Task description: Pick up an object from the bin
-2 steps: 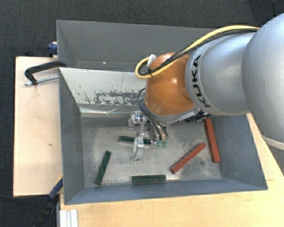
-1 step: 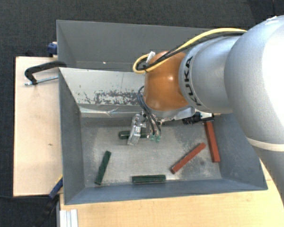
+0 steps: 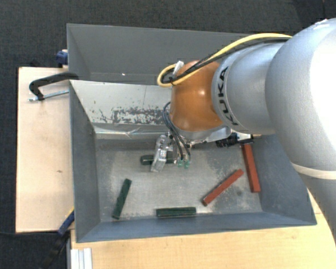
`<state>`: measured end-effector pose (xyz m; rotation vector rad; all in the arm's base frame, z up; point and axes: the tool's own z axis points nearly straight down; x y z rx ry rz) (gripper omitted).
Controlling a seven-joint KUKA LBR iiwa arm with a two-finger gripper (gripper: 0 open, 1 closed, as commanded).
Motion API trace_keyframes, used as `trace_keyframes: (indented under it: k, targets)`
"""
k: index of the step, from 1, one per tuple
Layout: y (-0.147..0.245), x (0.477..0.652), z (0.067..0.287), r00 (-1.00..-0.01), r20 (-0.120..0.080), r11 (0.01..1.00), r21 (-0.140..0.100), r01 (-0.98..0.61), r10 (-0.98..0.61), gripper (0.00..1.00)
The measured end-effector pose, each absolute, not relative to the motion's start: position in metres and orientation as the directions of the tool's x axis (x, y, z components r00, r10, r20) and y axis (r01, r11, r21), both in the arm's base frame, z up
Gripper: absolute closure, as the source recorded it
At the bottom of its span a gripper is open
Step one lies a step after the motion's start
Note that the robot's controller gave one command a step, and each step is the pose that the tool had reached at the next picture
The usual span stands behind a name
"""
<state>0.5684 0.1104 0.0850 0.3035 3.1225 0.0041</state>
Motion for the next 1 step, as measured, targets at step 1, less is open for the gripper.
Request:
trace_keyframes:
  k: [1]
  targets:
    - [0.1333,0.5886,0.197,-0.988,-0.005,0.988,0.003,0.153,0.153,1.0]
